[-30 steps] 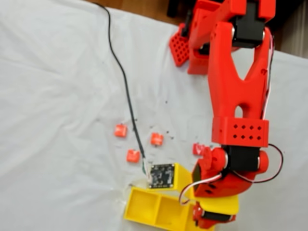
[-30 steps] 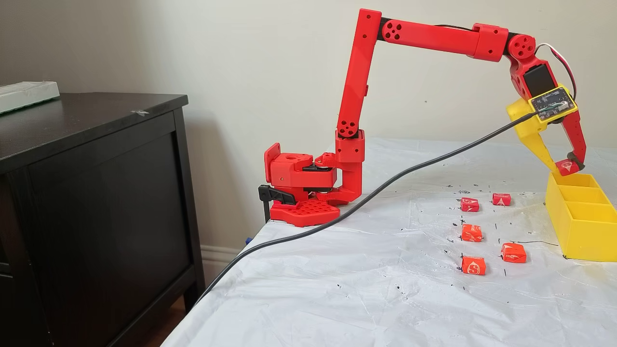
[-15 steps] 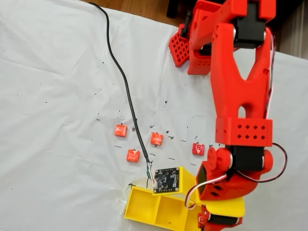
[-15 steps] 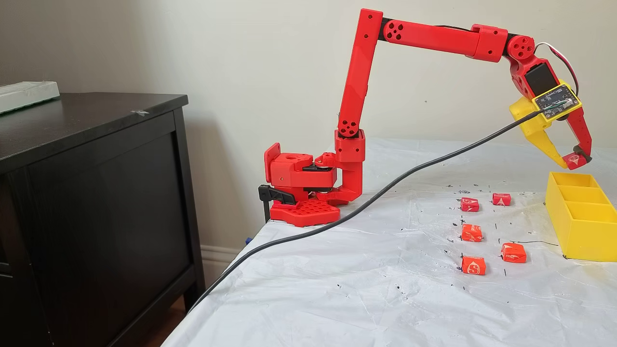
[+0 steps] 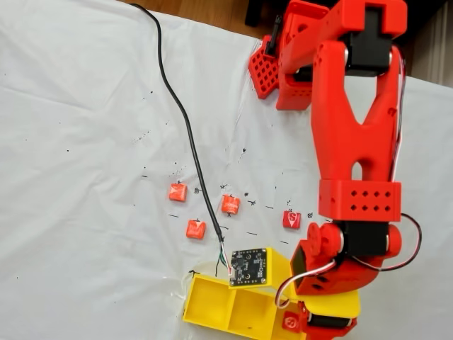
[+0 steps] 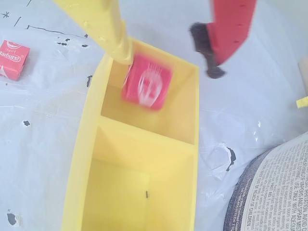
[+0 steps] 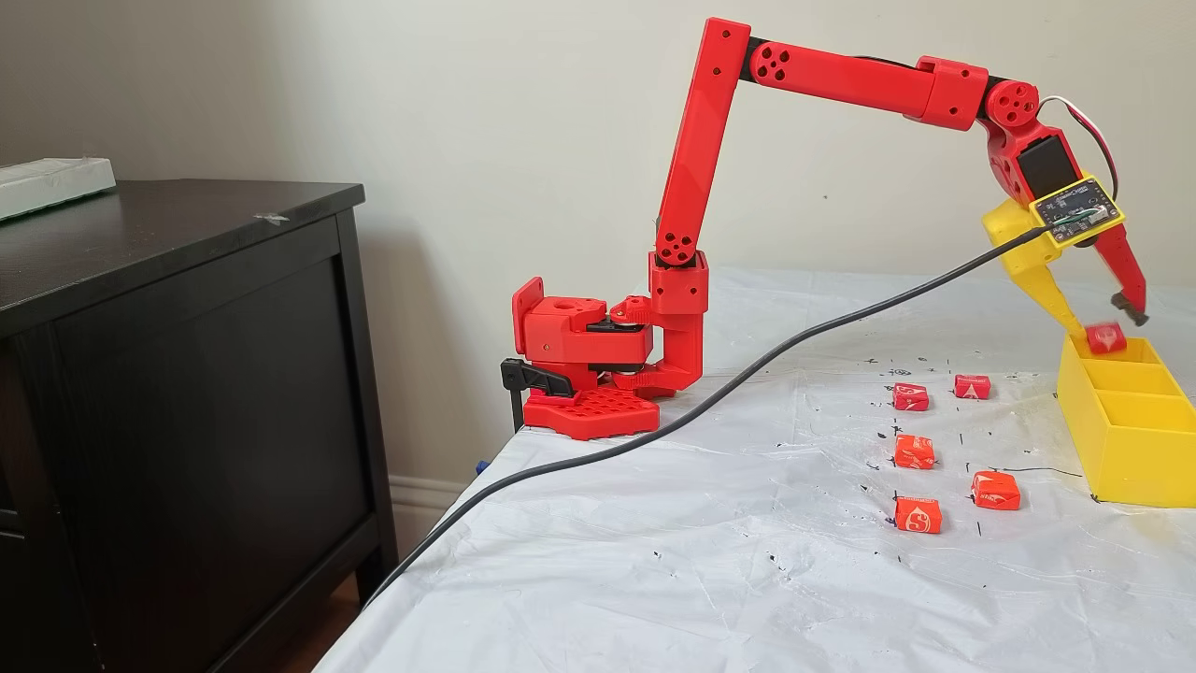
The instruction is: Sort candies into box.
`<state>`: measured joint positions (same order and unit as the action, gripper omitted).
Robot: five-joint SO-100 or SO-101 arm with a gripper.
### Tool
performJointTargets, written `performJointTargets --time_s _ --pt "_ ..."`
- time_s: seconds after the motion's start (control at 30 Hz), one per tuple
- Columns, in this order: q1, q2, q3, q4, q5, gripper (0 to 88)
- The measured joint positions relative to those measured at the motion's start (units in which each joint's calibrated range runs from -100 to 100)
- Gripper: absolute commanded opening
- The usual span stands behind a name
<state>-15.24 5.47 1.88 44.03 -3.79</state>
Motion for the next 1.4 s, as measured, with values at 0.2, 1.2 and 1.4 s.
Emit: performJointTargets --time_s 0.2,1.2,1.4 --pt "0.00 0.00 0.00 0.24 0.00 36.0" --pt "-3.01 -11.71 16.28 13.66 4.10 16.0" --pt "-4.14 -13.15 22.58 11.85 4.79 27.2"
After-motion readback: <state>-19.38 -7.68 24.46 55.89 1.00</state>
